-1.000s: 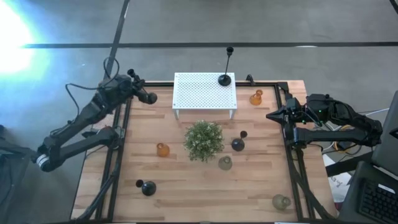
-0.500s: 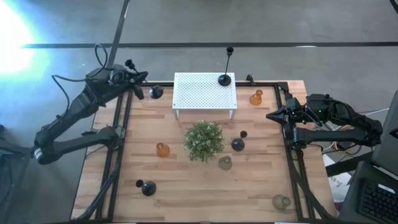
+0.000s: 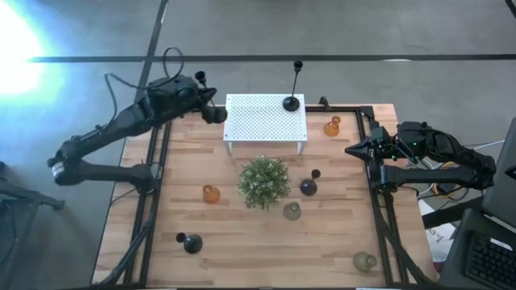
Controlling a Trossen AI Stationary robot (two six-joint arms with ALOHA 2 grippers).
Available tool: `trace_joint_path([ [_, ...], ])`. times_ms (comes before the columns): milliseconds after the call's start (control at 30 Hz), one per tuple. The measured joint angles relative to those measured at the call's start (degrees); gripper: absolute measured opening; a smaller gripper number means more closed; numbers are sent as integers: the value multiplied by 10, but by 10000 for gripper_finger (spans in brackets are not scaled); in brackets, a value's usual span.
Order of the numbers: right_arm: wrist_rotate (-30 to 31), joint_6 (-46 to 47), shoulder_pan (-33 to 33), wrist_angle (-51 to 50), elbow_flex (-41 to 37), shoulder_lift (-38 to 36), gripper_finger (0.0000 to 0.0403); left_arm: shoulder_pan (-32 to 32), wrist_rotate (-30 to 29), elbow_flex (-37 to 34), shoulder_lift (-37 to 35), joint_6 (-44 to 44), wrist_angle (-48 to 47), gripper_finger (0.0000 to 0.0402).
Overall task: Pick & Place candle stick holders
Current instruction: Put the top left black candle holder on the shelf
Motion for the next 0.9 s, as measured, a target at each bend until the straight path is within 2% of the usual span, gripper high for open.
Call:
trace_joint_path([
  [267, 0, 0, 0, 0, 0, 0, 13, 2, -41, 75, 106, 14, 3, 11],
  [500, 0, 0, 0, 0, 0, 0, 13, 15, -47, 116, 178, 30, 47, 11],
  [700, 0, 1, 0, 0, 0, 0, 13, 38, -45, 122, 228, 33, 86, 11],
  [900, 0, 1, 0, 0, 0, 0, 13, 59, -3, 122, 271, 34, 127, 11],
])
